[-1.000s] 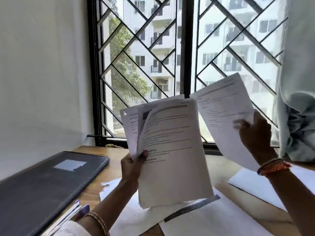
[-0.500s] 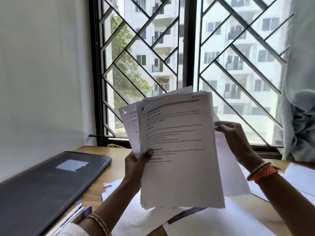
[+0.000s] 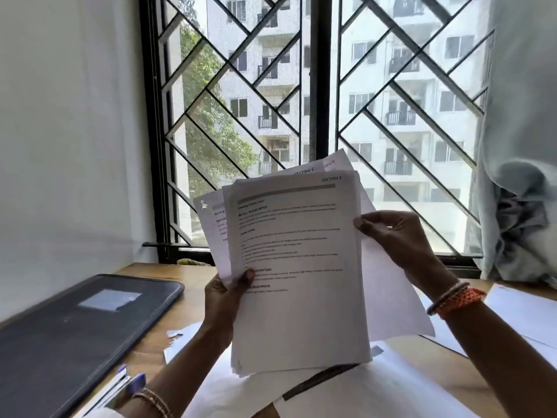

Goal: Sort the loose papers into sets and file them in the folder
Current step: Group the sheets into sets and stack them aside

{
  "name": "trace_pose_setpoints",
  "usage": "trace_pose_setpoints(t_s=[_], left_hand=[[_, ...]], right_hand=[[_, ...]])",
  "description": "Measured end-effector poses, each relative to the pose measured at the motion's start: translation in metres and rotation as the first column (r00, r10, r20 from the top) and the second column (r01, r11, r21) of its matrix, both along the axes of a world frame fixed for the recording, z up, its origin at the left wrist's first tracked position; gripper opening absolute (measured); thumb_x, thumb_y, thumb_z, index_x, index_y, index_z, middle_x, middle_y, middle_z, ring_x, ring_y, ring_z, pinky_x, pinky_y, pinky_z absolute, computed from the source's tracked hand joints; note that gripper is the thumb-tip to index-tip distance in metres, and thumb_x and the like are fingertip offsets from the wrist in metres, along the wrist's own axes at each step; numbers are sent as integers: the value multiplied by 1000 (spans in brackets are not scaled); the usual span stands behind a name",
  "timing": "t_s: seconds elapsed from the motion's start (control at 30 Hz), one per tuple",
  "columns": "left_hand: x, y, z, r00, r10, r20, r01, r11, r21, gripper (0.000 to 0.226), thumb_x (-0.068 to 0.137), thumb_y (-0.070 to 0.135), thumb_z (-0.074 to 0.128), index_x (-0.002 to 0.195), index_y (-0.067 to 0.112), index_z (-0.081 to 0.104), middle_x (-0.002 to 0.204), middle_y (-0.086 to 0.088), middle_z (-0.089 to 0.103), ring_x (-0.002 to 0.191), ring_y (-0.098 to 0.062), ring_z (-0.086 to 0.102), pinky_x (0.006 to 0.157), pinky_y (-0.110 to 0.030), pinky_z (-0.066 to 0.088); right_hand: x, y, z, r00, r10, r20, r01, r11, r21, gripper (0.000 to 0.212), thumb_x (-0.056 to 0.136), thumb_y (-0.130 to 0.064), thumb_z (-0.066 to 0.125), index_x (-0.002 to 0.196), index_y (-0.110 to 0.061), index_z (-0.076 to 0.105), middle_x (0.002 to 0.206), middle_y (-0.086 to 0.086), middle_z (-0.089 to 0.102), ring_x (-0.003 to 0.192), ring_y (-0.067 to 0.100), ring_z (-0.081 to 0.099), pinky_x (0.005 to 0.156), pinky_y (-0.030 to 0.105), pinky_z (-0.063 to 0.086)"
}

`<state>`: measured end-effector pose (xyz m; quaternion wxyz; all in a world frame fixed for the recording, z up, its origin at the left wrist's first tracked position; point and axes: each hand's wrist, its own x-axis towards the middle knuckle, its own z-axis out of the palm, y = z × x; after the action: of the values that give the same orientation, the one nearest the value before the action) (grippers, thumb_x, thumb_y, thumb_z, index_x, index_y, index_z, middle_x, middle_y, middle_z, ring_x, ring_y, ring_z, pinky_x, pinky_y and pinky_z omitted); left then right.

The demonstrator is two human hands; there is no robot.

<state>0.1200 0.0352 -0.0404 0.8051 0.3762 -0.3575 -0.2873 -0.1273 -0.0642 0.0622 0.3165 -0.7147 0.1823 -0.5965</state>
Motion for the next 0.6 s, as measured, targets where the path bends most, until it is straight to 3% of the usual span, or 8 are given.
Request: trace_pose_setpoints(t_s=[0.1, 0.23, 0.43, 0.5, 0.6], left_hand=[[0, 2, 1, 1000, 2, 10, -2, 1000, -10, 50, 48, 34, 91, 89, 14, 70, 83, -6, 74, 69, -22, 69, 56, -33, 57], [1, 0, 0, 1000, 11, 21, -11, 1000, -1, 15, 79, 7, 68, 92, 14, 67, 79, -2, 74, 66, -18, 69, 54, -30, 56], [4, 1, 2, 999, 17, 47, -17, 1000, 6, 20, 71, 13, 71, 91, 14, 68, 80, -3, 74, 67, -18, 69, 57, -33, 58], [4, -1, 1, 998, 30, 53, -31, 999, 10, 13, 79, 6, 67, 90, 13, 67, 79, -3, 74, 66, -18, 69, 57, -33, 58], [3, -2, 0, 997, 49, 56, -50, 999, 10, 12, 81, 4, 67, 89, 13, 68, 79, -3, 74, 65, -18, 68, 57, -32, 58]], right_hand=[[0, -1, -2, 1000, -20, -15, 20, 999, -27, 12, 80, -8, 74, 78, -20, 74, 73, -12, 73, 70, 0, 66, 67, 11, 50], [0, -4, -4, 999, -44, -28, 43, 999, -30, 21, 82, -4, 71, 80, -25, 72, 76, -18, 72, 76, -2, 66, 73, 11, 50], [0, 4, -1, 999, 35, -8, -35, 999, 12, 7, 83, -14, 71, 83, -21, 73, 78, -14, 74, 75, -5, 66, 68, 8, 47], [2, 6, 0, 986, -164, 26, 166, 976, -143, 7, 81, -19, 74, 87, -21, 74, 83, -9, 74, 75, -7, 66, 72, 10, 48], [7, 11, -3, 882, -461, 93, 445, 755, -481, 4, 81, -20, 76, 84, -17, 77, 83, -5, 73, 70, 4, 66, 65, 25, 52]])
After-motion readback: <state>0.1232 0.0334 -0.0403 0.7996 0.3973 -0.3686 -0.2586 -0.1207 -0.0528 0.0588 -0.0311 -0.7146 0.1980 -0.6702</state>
